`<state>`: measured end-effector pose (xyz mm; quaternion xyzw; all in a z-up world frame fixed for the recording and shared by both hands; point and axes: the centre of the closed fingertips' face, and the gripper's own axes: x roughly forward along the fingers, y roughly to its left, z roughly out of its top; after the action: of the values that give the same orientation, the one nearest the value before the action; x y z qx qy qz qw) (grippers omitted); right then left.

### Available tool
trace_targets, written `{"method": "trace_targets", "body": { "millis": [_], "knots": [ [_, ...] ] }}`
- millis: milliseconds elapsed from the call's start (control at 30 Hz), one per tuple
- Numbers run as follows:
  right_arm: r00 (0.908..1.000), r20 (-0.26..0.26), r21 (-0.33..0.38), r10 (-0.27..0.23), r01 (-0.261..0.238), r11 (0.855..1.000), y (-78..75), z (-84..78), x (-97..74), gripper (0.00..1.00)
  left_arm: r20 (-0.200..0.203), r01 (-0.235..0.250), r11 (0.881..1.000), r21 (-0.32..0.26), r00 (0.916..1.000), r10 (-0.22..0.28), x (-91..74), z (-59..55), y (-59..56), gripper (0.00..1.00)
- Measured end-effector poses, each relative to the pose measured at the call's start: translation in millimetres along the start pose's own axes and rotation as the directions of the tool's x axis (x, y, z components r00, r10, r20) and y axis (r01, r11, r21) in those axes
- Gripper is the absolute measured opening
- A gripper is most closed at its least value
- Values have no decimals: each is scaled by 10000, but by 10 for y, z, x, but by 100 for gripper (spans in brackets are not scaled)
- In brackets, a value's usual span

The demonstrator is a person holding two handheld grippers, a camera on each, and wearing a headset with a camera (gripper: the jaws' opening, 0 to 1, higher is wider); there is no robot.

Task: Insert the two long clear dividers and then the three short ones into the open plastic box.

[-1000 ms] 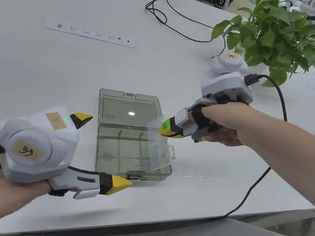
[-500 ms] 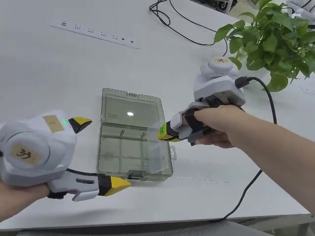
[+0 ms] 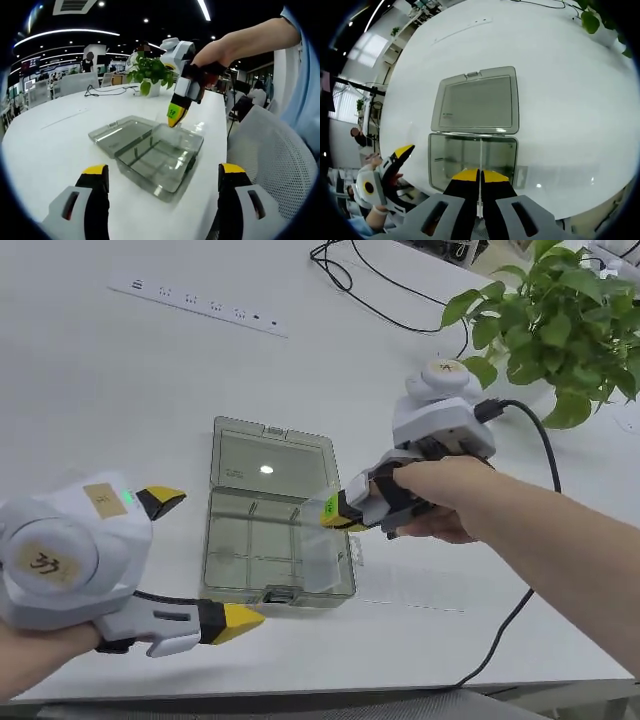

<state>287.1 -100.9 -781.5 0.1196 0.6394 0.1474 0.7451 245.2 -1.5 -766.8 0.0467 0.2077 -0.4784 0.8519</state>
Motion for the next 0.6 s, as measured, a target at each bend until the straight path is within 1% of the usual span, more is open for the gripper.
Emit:
{"method": "trace_targets", "body": {
  "millis": [67,167,233,467,600],
  "knots": [
    [10000,-24,32,-17,17,10000,-21,19,12,2,50,-31,10000,-56,10000,31,-8,1,10,92],
    [10000,-70,-18,-65,65,10000,-21,5,17,2,45,-80,9999,-65,10000,80,-18,-6,26,92],
    [9999,-93,97,-92,93,9999,-19,-3,14,2,53,-103,9999,-103,9999,103,-21,-8,34,91],
    [9999,-103,262,-85,88,9996,-29,6,47,2,43,-108,9999,-129,9999,109,-21,-9,32,91],
    [9997,-187,151,-179,182,9997,-9,-5,38,2,36,-89,9999,-129,10000,90,-20,-7,27,91]
  ]
}}
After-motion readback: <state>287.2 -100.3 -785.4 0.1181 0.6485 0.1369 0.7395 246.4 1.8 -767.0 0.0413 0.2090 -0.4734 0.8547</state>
